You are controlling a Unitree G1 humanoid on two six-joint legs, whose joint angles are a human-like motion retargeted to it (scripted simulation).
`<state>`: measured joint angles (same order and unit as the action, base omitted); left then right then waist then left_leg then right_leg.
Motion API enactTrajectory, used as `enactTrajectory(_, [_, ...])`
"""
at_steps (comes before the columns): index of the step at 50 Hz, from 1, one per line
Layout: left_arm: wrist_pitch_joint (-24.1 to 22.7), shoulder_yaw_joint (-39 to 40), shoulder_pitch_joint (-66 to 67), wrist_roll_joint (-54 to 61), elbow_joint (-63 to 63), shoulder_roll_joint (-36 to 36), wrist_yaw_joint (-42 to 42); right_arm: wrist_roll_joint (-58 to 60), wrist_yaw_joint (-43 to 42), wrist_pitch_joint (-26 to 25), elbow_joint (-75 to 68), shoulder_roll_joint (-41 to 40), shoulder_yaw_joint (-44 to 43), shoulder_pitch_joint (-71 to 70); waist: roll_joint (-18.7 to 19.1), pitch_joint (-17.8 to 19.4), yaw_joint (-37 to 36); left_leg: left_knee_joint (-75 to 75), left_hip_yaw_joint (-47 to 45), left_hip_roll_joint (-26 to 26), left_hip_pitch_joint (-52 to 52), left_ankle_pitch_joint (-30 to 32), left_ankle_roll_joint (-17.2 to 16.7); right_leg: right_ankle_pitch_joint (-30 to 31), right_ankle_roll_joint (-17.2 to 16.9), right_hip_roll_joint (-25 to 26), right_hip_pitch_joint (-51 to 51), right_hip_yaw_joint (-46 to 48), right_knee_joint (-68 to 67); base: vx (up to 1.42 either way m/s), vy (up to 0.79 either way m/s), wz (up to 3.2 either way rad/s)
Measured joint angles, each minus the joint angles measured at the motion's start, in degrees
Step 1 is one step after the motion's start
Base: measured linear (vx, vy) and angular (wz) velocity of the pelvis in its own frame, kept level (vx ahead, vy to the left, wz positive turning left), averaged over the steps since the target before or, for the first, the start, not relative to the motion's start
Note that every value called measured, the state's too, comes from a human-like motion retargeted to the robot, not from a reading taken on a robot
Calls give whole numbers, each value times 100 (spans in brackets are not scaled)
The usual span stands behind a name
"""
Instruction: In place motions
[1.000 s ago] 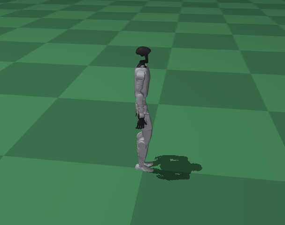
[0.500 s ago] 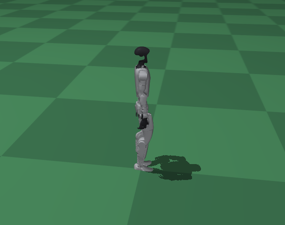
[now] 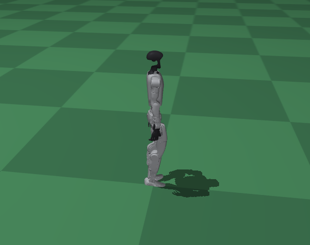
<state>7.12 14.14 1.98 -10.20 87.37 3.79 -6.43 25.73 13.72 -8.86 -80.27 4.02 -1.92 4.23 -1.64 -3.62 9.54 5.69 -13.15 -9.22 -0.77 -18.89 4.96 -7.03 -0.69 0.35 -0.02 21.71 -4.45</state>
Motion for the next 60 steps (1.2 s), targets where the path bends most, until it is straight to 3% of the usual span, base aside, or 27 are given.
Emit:
enactTrajectory(3, [-15, 109, -41, -1, 25, -56, 89, 26, 25, 9, 67, 8, 33, -52, -162, 18, -106, 251, 210, -173, -151, -6, 117, 37, -36, -203, -128, -221, -124, -5, 8, -54])
enactTrajectory(8, [-157, 242, -66, 196, 47, -148, 382, 89, 47, 71, 247, 2, 92, -117, -619, 140, -601, 734, 1233, -703, -500, -15, 875, 223, -58, -597, -392, -1038, -263, -6, 13, -127])
enactTrajectory(10, [-205, 280, -82, 288, 65, -155, 491, 145, 72, 92, 332, -11, 151, -197, -712, 299, -829, 723, 1693, -776, -497, 49, 1004, 332, -41, -604, -474, -1389, -306, -11, 12, -181])
enactTrajectory(15, [-185, 214, -140, 453, 263, -71, 447, 357, 83, 100, 588, -102, 182, -361, -567, 405, -448, 366, 1111, -369, -260, -288, 1004, 609, 75, -257, -620, -1597, -271, -6, -3, -93])
enactTrajectory(20, [-48, 77, -107, 343, 187, 28, 160, -37, 61, 356, 748, -123, 407, -377, -317, 326, 529, 17, 573, -66, -303, -280, 1004, 708, 202, -17, -1109, -1883, -474, 3, 9, -125])
enactTrajectory(23, [-88, 13, -71, 239, 85, 84, 149, -140, 191, 332, 755, -84, 431, -390, -319, 367, 536, -118, -173, 40, -212, -388, 1004, 555, 338, 79, -1267, -2016, -534, 16, 0, -243])
enactTrajectory(28, [-143, -19, 15, 281, 114, 151, -46, 45, 244, 221, 692, 98, 502, -504, -177, 359, 705, -445, -1841, 334, 84, -711, 864, 12, 474, -219, -1425, -580, -667, 16, -9, -330])
enactTrajectory(35, [-51, 119, 115, 38, 194, 230, -140, -26, 129, 35, 460, 383, 424, -777, 232, 324, 1084, -621, -3576, 657, 240, -1190, 525, -554, 376, -560, -1207, 1838, -713, 20, -9, -322])
enactTrajectory(40, [8, 19, 79, -89, 103, 369, -43, -446, -161, -49, 212, 518, 59, -796, 507, 360, 1185, -500, -4444, 935, 245, -1489, 246, -503, 410, -632, -767, 3520, -674, 23, -10, -245])
enactTrajectory(43, [34, -5, 5, -99, 9, 422, 22, -650, -288, -125, -54, 595, -218, -733, 624, 342, 1253, -377, -4735, 1042, 227, -1633, 125, -185, 489, -621, -622, 3746, -582, 25, -9, -173])
enactTrajectory(47, [38, 70, -113, -32, -187, 436, 66, -870, -517, -239, -520, 669, -542, -573, 681, 200, 1517, -232, -4966, 1020, 187, -1795, -17, 416, 261, -618, -569, 3955, -220, 25, -7, -98])
enactTrajectory(53, [-40, -86, -392, 316, -495, 186, 101, -1162, -546, -458, -993, 646, -1031, -309, 866, 177, 1646, -182, -5121, 1101, 137, -1854, -134, 375, 253, -494, -709, 3713, -141, 19, -1, -40])
enactTrajectory(60, [-179, -372, -609, 241, -699, -82, -241, -1129, -301, -376, -741, 416, -1184, -108, 1175, 157, 1969, -199, -5190, 1192, 112, -1934, -276, 311, 209, -388, -804, 3610, -122, 18, 3, -14])
